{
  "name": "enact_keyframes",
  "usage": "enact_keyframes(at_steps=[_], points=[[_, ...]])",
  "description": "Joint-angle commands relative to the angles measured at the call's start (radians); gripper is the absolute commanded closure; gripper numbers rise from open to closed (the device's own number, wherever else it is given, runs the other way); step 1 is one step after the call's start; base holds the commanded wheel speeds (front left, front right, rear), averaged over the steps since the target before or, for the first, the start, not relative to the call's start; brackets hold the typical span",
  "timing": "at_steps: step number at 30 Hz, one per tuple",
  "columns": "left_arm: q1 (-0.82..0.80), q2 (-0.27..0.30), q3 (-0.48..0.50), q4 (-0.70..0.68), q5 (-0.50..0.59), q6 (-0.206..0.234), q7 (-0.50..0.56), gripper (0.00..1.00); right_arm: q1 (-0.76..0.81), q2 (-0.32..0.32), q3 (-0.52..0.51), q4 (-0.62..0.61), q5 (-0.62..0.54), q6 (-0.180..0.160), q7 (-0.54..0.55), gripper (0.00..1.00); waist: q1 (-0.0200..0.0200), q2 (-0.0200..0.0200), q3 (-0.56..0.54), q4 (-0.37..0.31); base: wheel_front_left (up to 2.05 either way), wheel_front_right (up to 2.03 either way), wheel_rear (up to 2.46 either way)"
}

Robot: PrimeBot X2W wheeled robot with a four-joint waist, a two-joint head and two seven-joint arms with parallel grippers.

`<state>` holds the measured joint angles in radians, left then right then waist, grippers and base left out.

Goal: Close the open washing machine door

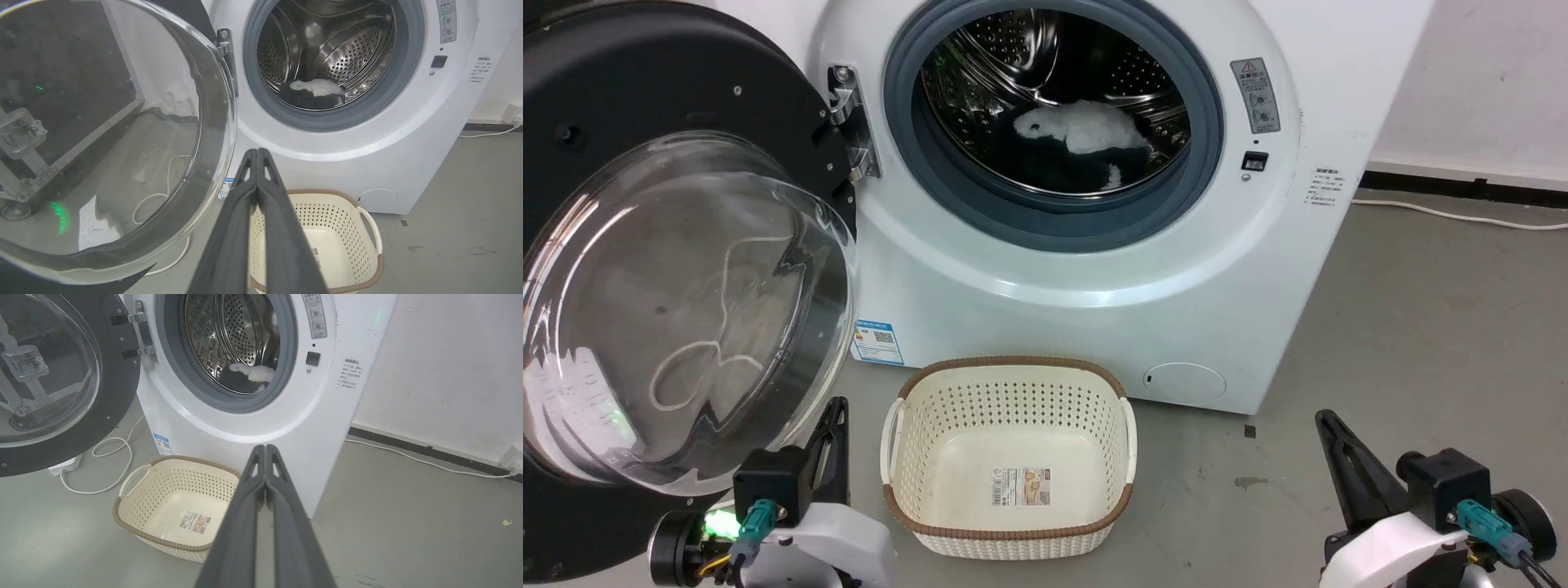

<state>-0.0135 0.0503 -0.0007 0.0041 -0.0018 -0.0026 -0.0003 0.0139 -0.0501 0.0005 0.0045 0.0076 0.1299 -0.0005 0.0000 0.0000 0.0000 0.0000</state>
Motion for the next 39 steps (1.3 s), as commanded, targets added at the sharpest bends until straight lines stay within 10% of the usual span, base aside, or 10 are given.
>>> enact_keyframes(at_steps=[1, 16, 17, 38, 39], points=[[0.013, 0.000, 0.001, -0.004, 0.002, 0.003, 0.000, 1.00, -0.014, 0.000, 0.000, -0.005, -0.008, 0.001, 0.000, 1.00, 0.0000, 0.0000, 0.000, 0.000, 0.00, 0.00, 0.00], [0.013, 0.000, 0.001, -0.004, 0.002, 0.003, 0.000, 1.00, -0.014, 0.000, 0.000, -0.005, -0.008, 0.001, 0.000, 1.00, 0.0000, 0.0000, 0.000, 0.000, 0.00, 0.00, 0.00], [0.000, 0.000, 0.000, 0.000, 0.000, 0.000, 0.000, 0.00, 0.000, 0.000, 0.000, 0.000, 0.000, 0.000, 0.000, 0.00, 0.0000, 0.0000, 0.000, 0.000, 0.00, 0.00, 0.00], [0.009, 0.000, -0.025, 0.020, -0.044, -0.004, -0.037, 0.00, 0.014, 0.000, 0.020, 0.019, 0.056, 0.000, -0.037, 0.00, 0.0000, 0.0000, 0.004, -0.004, 0.00, 0.00, 0.00], [0.009, 0.000, -0.027, 0.023, -0.049, -0.005, -0.041, 0.55, 0.015, 0.000, 0.023, 0.020, 0.063, 0.000, -0.041, 0.00, 0.0000, 0.0000, 0.005, -0.004, 0.00, 0.00, 0.00]])
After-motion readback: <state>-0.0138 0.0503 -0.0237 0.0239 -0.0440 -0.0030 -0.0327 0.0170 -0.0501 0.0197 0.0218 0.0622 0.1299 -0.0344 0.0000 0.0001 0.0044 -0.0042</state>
